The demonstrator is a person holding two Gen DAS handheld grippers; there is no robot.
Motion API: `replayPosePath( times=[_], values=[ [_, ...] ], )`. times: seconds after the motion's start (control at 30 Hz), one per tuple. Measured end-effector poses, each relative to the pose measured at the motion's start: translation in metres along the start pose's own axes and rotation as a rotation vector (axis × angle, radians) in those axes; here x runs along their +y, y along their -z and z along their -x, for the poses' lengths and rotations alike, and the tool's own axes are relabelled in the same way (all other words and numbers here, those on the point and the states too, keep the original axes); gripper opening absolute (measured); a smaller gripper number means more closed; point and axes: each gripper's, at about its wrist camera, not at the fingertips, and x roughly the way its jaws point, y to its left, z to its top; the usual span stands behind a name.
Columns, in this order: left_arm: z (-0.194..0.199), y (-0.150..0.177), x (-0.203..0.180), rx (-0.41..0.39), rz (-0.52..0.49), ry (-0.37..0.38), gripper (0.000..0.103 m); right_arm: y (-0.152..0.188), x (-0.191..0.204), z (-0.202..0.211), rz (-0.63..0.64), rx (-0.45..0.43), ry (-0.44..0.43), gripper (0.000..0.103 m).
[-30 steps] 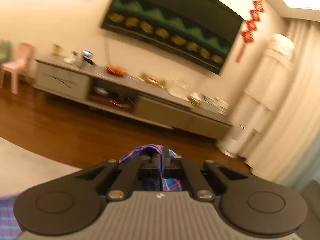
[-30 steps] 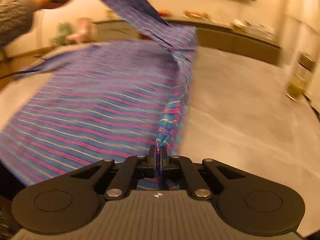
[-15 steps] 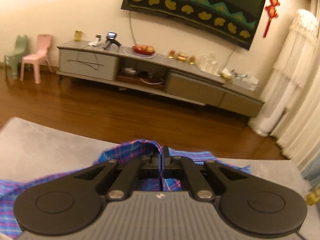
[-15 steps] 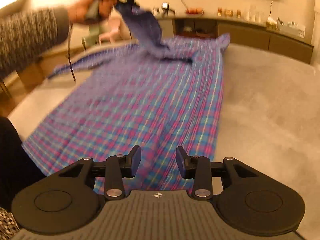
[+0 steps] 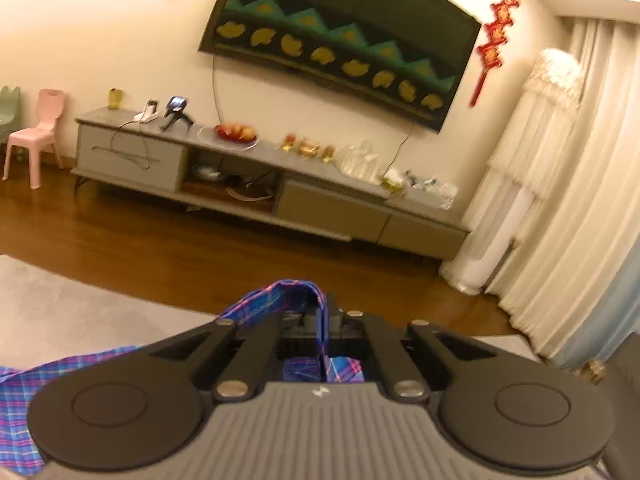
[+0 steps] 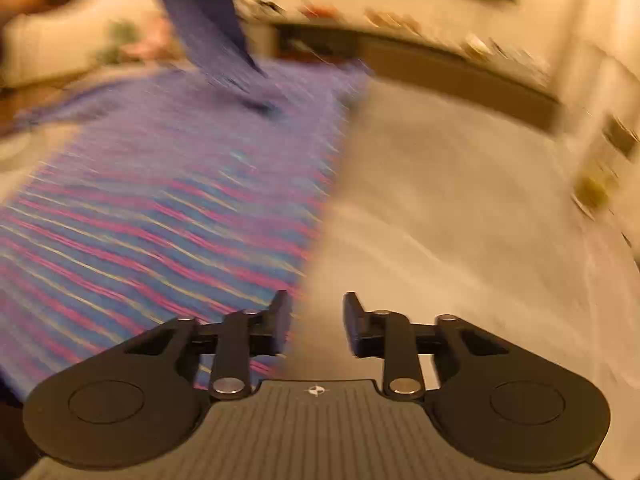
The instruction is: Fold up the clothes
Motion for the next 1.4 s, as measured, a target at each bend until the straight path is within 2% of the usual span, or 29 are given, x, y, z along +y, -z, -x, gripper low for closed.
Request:
replayPosePath(
  times=[0.03, 0.07, 0.13, 0.2, 0.3, 0.33, 0.37, 0.53, 0.6, 0.63, 0.67, 0.73, 0.8, 0.87, 0.9, 1.0, 1.03, 1.07, 1.13, 1.23, 1.3, 1.33, 1.37, 1.4],
  values=[
    [-0.004, 0.0, 0.001, 0.016, 0.0, -0.021, 0.001, -0.002, 0.017, 0.01, 0.031, -0.017, -0.075, 0.061],
    [-0.008, 0.001, 0.003, 0.028, 0.004, -0.03, 0.001, 0.002, 0.037, 0.015, 0.081, -0.001, -0.146, 0.068],
    [-0.012, 0.003, 0.006, 0.048, 0.007, -0.044, 0.001, 0.016, 0.075, 0.021, 0.173, 0.052, -0.263, 0.069],
    [-0.013, 0.007, 0.006, 0.053, 0.006, -0.04, 0.001, 0.033, 0.081, 0.017, 0.165, 0.082, -0.266, 0.067],
    [-0.015, 0.013, 0.007, 0.067, 0.002, -0.045, 0.001, 0.051, 0.083, 0.015, 0.15, 0.112, -0.257, 0.047],
    [-0.015, 0.014, 0.007, 0.069, 0.0, -0.05, 0.001, 0.049, 0.078, 0.016, 0.146, 0.114, -0.23, 0.023],
    [-0.014, 0.015, 0.007, 0.07, -0.001, -0.053, 0.001, 0.048, 0.074, 0.018, 0.143, 0.116, -0.202, 0.009],
    [-0.002, 0.014, 0.006, 0.044, -0.021, -0.052, 0.001, 0.046, 0.041, 0.037, 0.13, 0.1, -0.12, 0.006],
    [-0.004, 0.016, 0.006, 0.054, -0.017, -0.052, 0.001, 0.047, 0.046, 0.036, 0.134, 0.091, -0.154, 0.007],
    [-0.005, 0.017, 0.006, 0.059, -0.015, -0.052, 0.001, 0.047, 0.054, 0.034, 0.14, 0.083, -0.189, 0.016],
    [-0.007, 0.02, 0.005, 0.068, -0.012, -0.052, 0.001, 0.047, 0.062, 0.033, 0.145, 0.076, -0.225, 0.038],
    [-0.01, 0.025, 0.003, 0.086, -0.013, -0.05, 0.001, 0.046, 0.078, 0.03, 0.156, 0.06, -0.298, 0.059],
    [-0.01, 0.029, 0.0, 0.094, -0.026, -0.051, 0.001, 0.049, 0.085, 0.021, 0.169, 0.084, -0.325, 0.059],
    [-0.008, 0.033, -0.001, 0.096, -0.03, -0.048, 0.001, 0.054, 0.087, 0.016, 0.181, 0.09, -0.299, 0.059],
    [-0.007, 0.034, -0.001, 0.096, -0.031, -0.047, 0.001, 0.056, 0.086, 0.016, 0.189, 0.08, -0.281, 0.057],
    [-0.006, 0.035, 0.001, 0.097, -0.026, -0.047, 0.001, 0.052, 0.077, 0.019, 0.175, 0.091, -0.246, 0.04],
    [-0.006, 0.036, 0.002, 0.098, -0.023, -0.047, 0.001, 0.052, 0.077, 0.021, 0.186, 0.095, -0.223, 0.024],
    [-0.006, 0.037, 0.003, 0.097, -0.022, -0.048, 0.001, 0.051, 0.082, 0.022, 0.195, 0.097, -0.195, 0.013],
    [-0.006, 0.038, 0.004, 0.098, -0.016, -0.044, 0.001, 0.052, 0.076, 0.026, 0.183, 0.088, -0.167, 0.009],
    [-0.007, 0.04, 0.003, 0.101, -0.012, -0.042, 0.001, 0.052, 0.073, 0.031, 0.189, 0.079, -0.169, 0.009],
    [-0.009, 0.041, 0.002, 0.105, -0.002, -0.049, 0.001, 0.051, 0.079, 0.033, 0.186, 0.066, -0.217, 0.028],
    [-0.01, 0.043, 0.001, 0.108, 0.002, -0.047, 0.001, 0.051, 0.083, 0.034, 0.188, 0.058, -0.243, 0.055],
    [-0.01, 0.044, 0.001, 0.111, 0.003, -0.045, 0.001, 0.05, 0.087, 0.034, 0.199, 0.05, -0.257, 0.066],
    [-0.01, 0.045, 0.001, 0.113, 0.001, -0.047, 0.001, 0.051, 0.09, 0.031, 0.212, 0.056, -0.263, 0.067]
  ],
)
